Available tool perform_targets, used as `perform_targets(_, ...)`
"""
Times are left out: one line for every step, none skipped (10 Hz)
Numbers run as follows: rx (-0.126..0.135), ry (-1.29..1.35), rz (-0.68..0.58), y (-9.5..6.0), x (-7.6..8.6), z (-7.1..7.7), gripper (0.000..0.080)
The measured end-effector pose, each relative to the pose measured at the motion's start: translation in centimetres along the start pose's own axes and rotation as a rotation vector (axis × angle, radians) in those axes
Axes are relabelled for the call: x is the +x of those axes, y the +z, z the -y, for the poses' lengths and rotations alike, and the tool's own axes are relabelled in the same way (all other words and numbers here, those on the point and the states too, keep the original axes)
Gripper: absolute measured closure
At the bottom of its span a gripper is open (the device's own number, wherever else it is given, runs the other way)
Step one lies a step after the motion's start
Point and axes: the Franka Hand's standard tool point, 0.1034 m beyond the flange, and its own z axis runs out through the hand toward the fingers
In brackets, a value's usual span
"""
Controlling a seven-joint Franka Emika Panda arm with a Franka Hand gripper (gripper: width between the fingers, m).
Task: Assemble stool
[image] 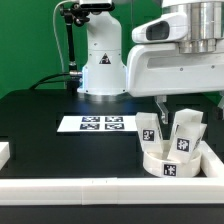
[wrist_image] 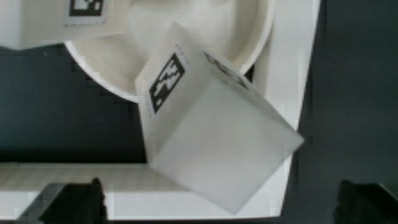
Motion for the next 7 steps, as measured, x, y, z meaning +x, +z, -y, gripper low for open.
perform_targets(-0.005, -0.119, 0.007, 0.2, -0.6, 0.0, 0.0151)
perform_targets(-0.007, -0.206, 0.007, 0.6, -1.5, -0.2, 0.0151)
perform_targets(-0.013, -0.28, 0.007, 0.8, -2.0, -0.5, 0.0151)
perform_targets(-0.016, -0.359, 0.009, 1.0, -2.2, -0.7, 0.0151)
perform_targets(-0.026, -0.429, 0.006, 1.1, -2.2, -0.9, 0.0151)
perform_targets(-0.038, -0.471, -0.001, 1.2, -2.0, -1.0, 0.0151)
perform_targets(-0.046, -0.487, -0.004, 1.2, -1.9, -0.9, 0.0151)
